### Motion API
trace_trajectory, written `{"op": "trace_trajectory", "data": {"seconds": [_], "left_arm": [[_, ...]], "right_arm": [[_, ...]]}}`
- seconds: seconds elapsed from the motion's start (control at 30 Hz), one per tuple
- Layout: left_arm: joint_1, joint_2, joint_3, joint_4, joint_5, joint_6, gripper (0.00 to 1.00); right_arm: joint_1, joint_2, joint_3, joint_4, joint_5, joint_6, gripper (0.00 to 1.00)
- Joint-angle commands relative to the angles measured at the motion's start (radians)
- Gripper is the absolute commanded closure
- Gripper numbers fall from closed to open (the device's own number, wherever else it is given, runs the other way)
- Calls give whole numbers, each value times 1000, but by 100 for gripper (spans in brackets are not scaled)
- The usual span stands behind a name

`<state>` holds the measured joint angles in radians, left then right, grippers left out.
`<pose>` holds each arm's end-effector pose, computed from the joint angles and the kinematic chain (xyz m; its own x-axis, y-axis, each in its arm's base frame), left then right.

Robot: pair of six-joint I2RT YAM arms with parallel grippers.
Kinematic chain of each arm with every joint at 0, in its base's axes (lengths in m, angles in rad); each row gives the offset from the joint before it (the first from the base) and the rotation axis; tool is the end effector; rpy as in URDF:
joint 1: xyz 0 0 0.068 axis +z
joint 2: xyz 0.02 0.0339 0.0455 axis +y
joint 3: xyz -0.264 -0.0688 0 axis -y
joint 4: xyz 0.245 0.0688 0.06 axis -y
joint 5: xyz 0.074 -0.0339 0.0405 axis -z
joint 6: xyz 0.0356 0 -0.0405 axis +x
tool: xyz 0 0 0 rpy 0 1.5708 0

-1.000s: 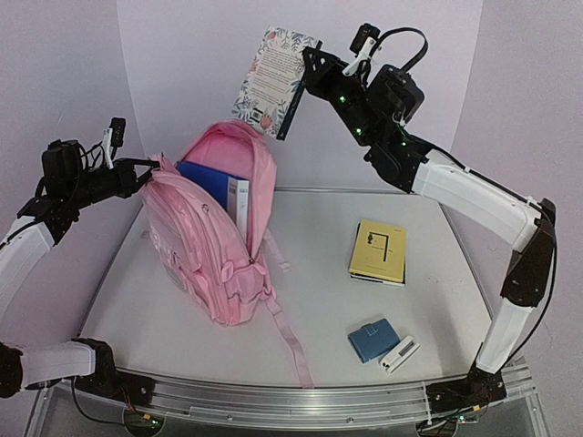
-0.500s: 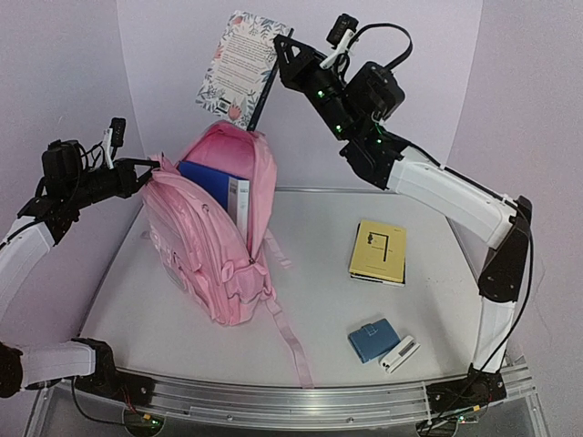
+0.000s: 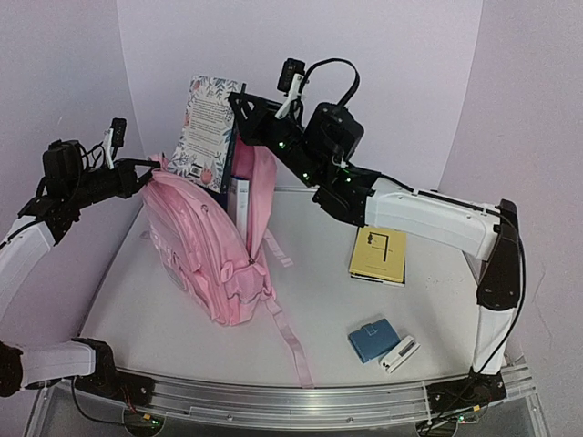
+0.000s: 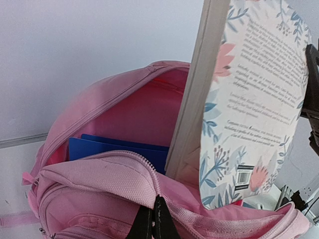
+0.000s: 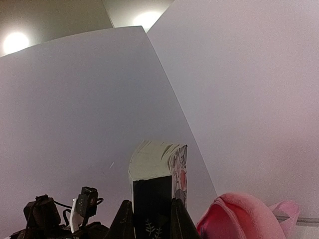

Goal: Pack the student bag
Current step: Place the book in the student bag.

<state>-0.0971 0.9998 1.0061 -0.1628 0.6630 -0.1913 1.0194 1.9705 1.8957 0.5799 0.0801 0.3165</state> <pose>0.2196 -0.0434 0.3813 -0.2819 -0.1231 -0.9515 0.6396 0.7151 -0.2820 0.2473 0.3966 0.4512 -0.0119 0.5728 -0.8196 -0.8509 0.4247 0.3092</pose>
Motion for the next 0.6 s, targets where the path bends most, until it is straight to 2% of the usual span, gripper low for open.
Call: {"op": "trace_trajectory", "data": {"seconds": [0.0,0.2,0.4,0.57], "left_arm": [[-3,25,-27,-80,19,4,100],[-2,27,-27,-80,20,4,100],[-2,32,-27,-77,24,2,100],[-2,35,-26,-77,25,1,100]], "right_arm": [[3,-47,-39,126,61,-7,100],[16,-95,-166,145,105,-42,100],[27,-178,-302,193,231,-95,100],[39,-203,-372,212,238,-100,100]]}}
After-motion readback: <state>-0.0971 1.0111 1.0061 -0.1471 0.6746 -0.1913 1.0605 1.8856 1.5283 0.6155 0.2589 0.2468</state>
